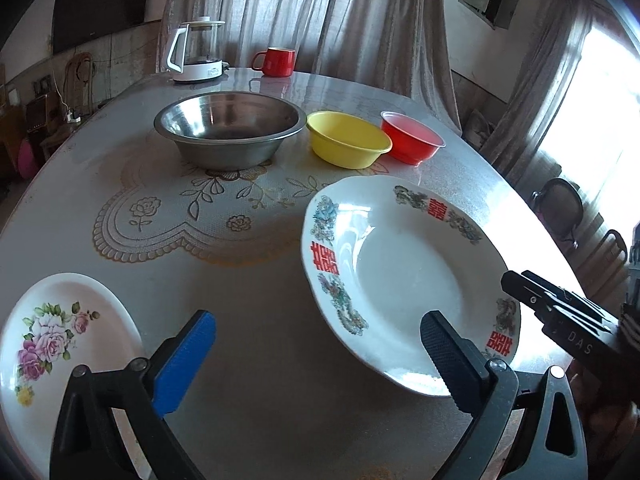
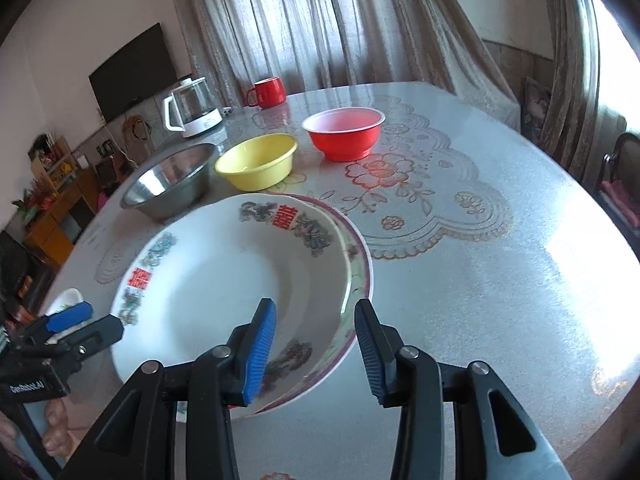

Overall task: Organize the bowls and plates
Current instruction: 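Lower the double-happiness plate onto the purple-rimmed plate and open the right tool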

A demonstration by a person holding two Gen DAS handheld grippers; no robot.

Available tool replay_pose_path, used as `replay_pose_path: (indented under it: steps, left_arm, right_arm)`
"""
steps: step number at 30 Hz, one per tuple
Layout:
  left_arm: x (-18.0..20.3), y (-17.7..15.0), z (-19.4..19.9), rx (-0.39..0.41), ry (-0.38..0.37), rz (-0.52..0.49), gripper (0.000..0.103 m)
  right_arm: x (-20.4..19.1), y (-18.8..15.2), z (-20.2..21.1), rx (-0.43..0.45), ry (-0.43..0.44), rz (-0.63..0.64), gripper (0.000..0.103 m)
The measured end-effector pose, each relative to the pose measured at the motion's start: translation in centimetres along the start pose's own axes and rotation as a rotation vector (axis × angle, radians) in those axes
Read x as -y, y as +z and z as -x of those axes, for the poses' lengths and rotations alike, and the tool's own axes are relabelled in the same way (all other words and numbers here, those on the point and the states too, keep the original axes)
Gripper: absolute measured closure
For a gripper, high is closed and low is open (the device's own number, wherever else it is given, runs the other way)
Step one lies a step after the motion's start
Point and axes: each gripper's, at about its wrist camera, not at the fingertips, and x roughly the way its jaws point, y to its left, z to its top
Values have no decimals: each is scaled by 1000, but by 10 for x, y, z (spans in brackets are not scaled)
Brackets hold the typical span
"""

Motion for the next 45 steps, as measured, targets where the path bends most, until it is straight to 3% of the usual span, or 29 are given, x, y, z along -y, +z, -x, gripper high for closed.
replay_pose_path:
  steps: [5, 11, 14, 20, 23, 26, 29, 32, 36, 45]
  left_arm:
    - [21, 1, -1, 4, -37, -77, 3]
    - [41, 1, -13, -18, -83, -138, 3]
    - [41, 1, -15, -27, -85, -131, 5]
    - [20, 5, 8, 53, -43, -56, 1]
    - [13, 6, -3, 9, -32, -27, 1]
    - [19, 6, -12, -16, -66, -36, 2]
    - [35, 6, -14, -11, -99, -80, 1]
    - [46, 5, -21, -11, -65, -126, 1]
    - [46, 7, -24, -31, -103, -100, 1]
    - [34, 4, -17, 16, 7, -99, 0]
  right_arm:
    - [0, -1, -4, 9, -80, 43, 62]
    - [7, -3, -9, 1, -53, 19, 62]
    - [7, -3, -9, 4, -48, 14, 62]
    - [11, -1, -11, 5, -39, 1, 60]
    - [12, -2, -13, 2, -26, -14, 58]
    - [12, -3, -15, -12, -10, -25, 56]
    - [11, -4, -15, -11, -14, -18, 54]
    - [13, -4, -16, -11, -16, -21, 53]
    - [16, -4, -17, -12, -24, -30, 53]
    - [12, -6, -17, -6, -33, 9, 53]
